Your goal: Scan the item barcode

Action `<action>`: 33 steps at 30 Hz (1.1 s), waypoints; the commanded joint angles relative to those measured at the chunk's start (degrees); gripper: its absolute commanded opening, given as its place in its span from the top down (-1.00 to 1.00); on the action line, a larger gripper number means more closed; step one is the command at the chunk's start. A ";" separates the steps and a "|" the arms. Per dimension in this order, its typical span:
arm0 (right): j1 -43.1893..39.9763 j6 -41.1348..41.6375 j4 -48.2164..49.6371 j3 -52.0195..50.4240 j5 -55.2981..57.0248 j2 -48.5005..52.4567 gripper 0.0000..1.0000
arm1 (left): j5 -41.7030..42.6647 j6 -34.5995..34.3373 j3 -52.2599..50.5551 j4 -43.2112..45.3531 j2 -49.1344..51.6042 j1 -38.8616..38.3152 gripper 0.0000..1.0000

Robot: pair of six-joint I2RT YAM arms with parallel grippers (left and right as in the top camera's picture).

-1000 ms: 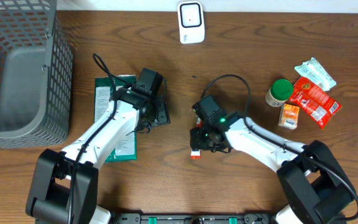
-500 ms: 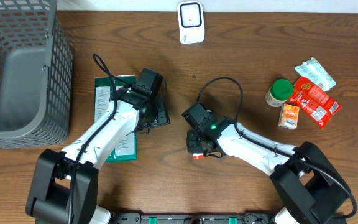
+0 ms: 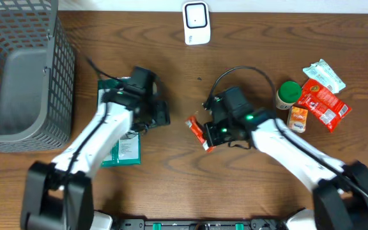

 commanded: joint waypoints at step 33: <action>12.81 -4.07 -1.44 0.11 17.86 10.82 0.21 | 12.50 6.51 -0.90 -5.01 -10.08 13.70 -0.28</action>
